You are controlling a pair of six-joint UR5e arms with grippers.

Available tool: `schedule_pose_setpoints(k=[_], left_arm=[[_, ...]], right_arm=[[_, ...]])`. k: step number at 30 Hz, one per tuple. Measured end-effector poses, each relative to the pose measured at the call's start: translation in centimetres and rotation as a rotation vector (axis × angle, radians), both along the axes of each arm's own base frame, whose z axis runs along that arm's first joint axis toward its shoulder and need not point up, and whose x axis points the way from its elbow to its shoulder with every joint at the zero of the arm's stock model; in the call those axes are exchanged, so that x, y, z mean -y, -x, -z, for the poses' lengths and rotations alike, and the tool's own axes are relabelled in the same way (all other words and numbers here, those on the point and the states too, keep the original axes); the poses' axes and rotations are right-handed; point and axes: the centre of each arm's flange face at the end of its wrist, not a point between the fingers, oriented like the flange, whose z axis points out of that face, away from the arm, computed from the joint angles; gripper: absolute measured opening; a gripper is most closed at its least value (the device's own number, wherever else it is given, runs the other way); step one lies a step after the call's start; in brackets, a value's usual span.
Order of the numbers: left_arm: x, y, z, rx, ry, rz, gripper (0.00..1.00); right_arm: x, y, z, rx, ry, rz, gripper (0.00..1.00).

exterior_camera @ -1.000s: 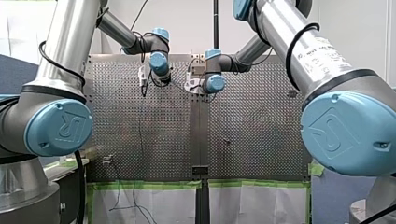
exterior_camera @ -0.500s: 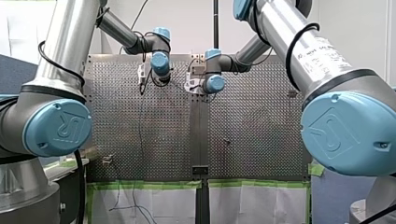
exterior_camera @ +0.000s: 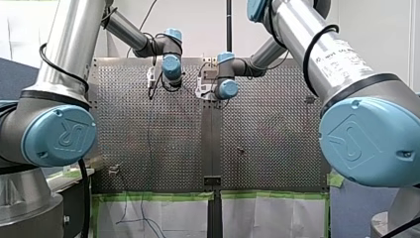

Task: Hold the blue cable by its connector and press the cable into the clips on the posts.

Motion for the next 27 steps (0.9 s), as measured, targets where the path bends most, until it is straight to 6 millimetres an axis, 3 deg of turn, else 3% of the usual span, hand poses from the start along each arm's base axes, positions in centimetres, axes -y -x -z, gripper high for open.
schedule_pose_setpoints(k=[19,27], left_arm=[[1.2,-0.4,-0.7,0.079,0.053,0.021,0.00],[2.6,-0.3,0.5,0.072,0.086,0.043,0.00]], right_arm=[[1.1,1.8,1.7,-0.028,-0.027,0.028,0.00],[1.7,3.3,3.1,-0.048,-0.051,0.049,0.00]])
